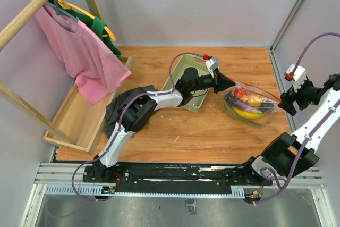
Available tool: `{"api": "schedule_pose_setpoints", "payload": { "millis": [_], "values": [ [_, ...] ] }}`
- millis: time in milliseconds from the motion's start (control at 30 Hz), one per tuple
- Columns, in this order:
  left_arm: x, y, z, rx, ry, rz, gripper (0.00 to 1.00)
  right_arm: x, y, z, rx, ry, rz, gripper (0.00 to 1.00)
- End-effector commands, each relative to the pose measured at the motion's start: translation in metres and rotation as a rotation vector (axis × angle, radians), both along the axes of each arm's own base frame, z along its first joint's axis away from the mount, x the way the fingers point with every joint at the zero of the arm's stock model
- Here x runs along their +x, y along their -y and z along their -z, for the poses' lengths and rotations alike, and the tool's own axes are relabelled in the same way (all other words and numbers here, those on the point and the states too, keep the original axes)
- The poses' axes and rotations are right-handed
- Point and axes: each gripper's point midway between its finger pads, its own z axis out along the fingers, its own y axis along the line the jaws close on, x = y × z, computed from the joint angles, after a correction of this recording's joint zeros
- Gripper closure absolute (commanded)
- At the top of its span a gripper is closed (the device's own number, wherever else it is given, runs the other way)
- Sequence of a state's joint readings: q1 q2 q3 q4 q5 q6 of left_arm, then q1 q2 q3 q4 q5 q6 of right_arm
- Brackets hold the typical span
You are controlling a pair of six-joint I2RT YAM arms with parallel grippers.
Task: Open the zip-top bag and remove the fake food
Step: Unzip the zipper food storage bag at the center of the board, then open the zipper of the food storage bag at the center of the board.
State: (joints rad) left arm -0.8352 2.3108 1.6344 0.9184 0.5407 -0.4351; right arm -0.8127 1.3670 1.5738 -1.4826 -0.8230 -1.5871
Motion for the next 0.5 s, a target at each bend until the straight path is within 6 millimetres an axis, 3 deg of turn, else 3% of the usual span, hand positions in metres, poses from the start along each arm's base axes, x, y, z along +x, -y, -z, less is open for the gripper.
{"api": "schedule_pose_setpoints", "payload": {
  "millis": [0,100,200,300,467],
  "values": [
    [-0.005,0.006,-0.009,-0.033,0.07,0.034,1.0,0.011,-0.06,-0.034,0.164,0.045,-0.113,0.17],
    [-0.003,0.009,-0.009,-0.038,0.06,0.034,1.0,0.022,-0.091,-0.045,0.237,0.016,-0.175,0.12],
    [-0.001,0.011,-0.007,-0.025,0.047,0.022,1.0,0.039,-0.107,-0.056,0.317,-0.004,-0.179,0.12],
    [0.0,0.011,-0.006,-0.013,0.052,0.008,1.0,0.058,-0.106,-0.052,0.347,-0.034,-0.141,0.12],
    [-0.001,0.011,-0.004,0.0,0.058,0.009,1.0,0.078,-0.096,-0.026,0.298,-0.11,-0.065,0.18]
  ]
}}
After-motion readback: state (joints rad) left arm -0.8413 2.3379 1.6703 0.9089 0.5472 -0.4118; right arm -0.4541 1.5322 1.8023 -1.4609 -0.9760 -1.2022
